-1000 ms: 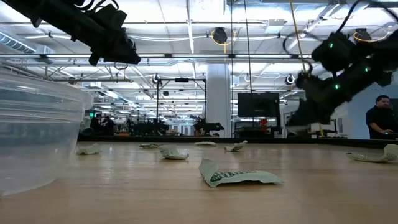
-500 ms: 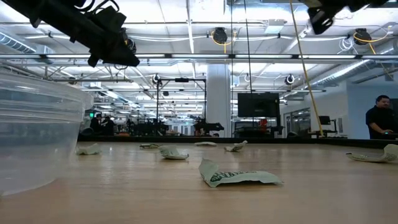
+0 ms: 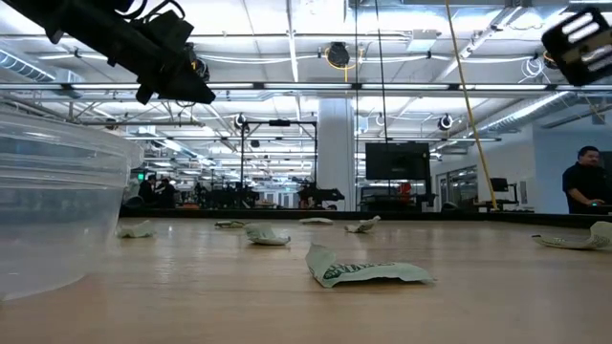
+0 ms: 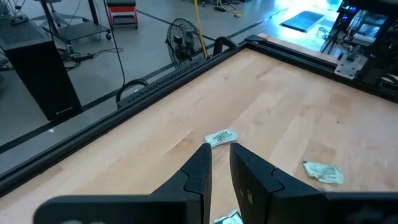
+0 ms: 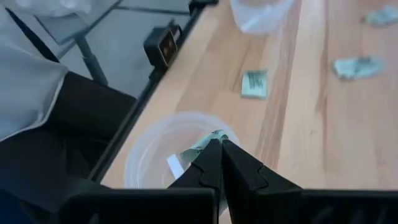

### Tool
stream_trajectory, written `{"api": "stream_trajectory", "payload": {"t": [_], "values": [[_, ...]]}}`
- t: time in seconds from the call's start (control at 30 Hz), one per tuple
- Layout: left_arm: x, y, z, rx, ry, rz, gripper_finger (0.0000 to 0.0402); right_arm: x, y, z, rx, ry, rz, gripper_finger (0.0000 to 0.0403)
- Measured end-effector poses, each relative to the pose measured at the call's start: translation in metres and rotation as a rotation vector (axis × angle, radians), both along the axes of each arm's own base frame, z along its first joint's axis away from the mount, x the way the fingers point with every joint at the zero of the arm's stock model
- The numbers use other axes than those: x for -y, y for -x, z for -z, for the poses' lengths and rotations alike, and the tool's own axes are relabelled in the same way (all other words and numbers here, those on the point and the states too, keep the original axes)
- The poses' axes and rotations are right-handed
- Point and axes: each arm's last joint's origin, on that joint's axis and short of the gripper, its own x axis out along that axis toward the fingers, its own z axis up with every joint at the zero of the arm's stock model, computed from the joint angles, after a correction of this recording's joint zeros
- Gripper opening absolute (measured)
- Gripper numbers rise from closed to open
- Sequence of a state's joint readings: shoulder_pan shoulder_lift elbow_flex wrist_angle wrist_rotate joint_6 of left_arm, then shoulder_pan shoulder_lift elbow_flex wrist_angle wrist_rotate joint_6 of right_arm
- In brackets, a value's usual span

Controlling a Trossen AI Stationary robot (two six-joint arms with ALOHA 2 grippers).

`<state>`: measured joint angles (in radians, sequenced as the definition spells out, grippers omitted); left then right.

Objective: Pick and place Stevia / Truvia into bins
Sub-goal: Put the stevia packet into the right transparent container

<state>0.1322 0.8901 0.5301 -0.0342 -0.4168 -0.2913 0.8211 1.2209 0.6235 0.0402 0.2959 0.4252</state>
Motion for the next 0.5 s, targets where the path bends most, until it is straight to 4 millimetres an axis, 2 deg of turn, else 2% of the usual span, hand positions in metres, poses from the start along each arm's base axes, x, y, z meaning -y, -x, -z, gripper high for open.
{"api": "stream_trajectory", "payload": {"t": [0.17, 0.3, 0.4, 0.5], "values": [[0.000, 0.002, 0.005, -0.052, 0.006, 0.001, 0.0063, -0.005, -0.005, 0.013, -0.060, -0.018, 0.022, 0.0000], [0.000, 0.003, 0.008, -0.092, 0.012, 0.001, 0.0063, -0.010, -0.013, 0.032, -0.131, -0.016, -0.051, 0.0000], [0.001, 0.004, 0.010, -0.110, 0.023, -0.004, 0.0063, -0.013, -0.026, 0.032, -0.132, -0.087, -0.098, 0.0000], [0.001, 0.005, 0.011, -0.108, 0.044, -0.014, 0.0063, -0.016, -0.036, 0.031, -0.158, -0.086, -0.141, 0.0000]]}}
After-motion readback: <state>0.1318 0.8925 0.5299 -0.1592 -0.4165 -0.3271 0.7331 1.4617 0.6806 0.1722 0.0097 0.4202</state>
